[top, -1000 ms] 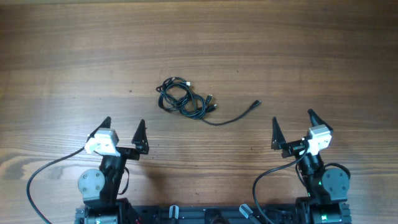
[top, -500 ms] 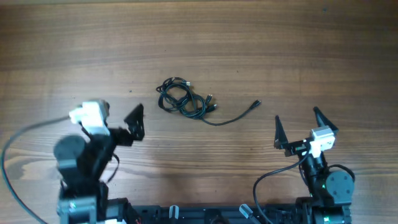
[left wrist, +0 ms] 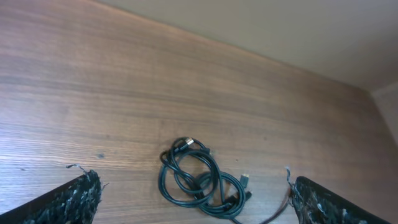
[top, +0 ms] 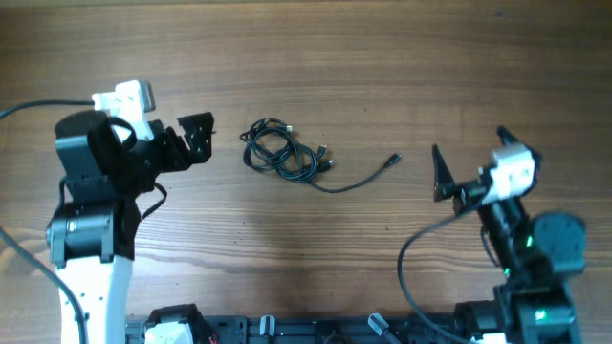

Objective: Untangle cables
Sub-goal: 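Move the left gripper down onto the black cable bundle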

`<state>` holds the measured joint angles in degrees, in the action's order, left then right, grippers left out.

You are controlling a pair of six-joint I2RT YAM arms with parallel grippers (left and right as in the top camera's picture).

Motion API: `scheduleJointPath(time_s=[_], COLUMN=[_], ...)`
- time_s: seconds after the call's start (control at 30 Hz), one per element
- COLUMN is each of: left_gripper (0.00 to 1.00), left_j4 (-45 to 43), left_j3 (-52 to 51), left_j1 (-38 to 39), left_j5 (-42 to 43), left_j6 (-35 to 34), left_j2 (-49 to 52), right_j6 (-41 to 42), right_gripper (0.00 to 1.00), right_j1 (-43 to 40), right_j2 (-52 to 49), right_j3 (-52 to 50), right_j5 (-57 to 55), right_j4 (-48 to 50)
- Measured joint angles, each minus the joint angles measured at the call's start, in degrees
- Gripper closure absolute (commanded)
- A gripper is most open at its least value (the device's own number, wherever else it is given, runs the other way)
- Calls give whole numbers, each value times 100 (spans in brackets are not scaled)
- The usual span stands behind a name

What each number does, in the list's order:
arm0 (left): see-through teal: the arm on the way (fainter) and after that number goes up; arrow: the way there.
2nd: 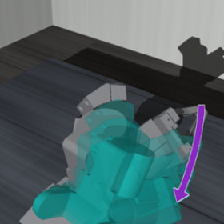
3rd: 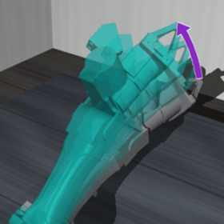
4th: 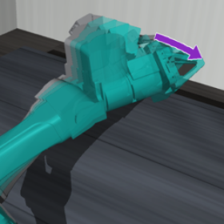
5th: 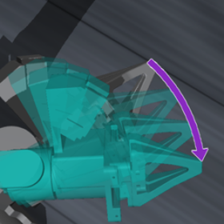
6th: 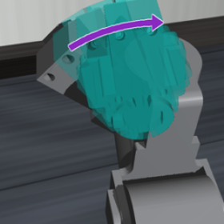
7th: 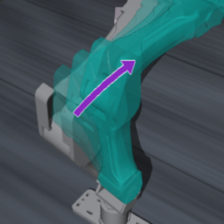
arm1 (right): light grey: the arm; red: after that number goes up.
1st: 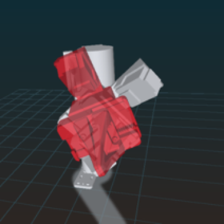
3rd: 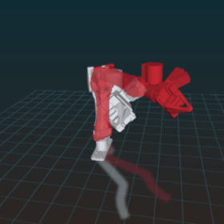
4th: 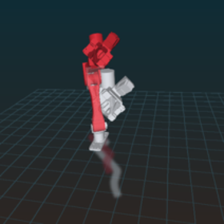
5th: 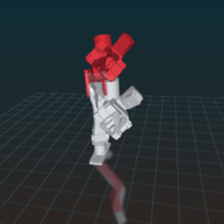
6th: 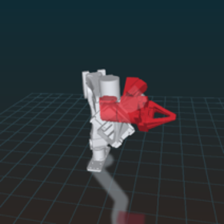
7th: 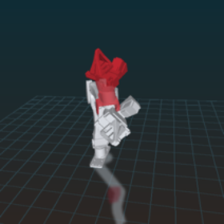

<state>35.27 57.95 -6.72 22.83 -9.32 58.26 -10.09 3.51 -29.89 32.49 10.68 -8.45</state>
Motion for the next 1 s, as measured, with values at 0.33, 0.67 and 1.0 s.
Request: scheduleJointPath(time_s=[0.33,0.67,1.0], left_gripper=[2,11,19], left_j4=[39,37,-120], left_j3=[11,24,116], left_j1=[0,782,1930], left_j5=[367,-319,-1493], left_j6=[-7,-629,-2009], left_j2=[420,857,1563], right_j6=[-417,-553,-564], right_gripper=[0,0,0], right_j1=[0,0,0], right_j2=[-2522,-4336,-5451], right_j3=[2802,4437,4693], right_j5=[439,1322,1681], right_j4=[-2240,-3198,-2855])
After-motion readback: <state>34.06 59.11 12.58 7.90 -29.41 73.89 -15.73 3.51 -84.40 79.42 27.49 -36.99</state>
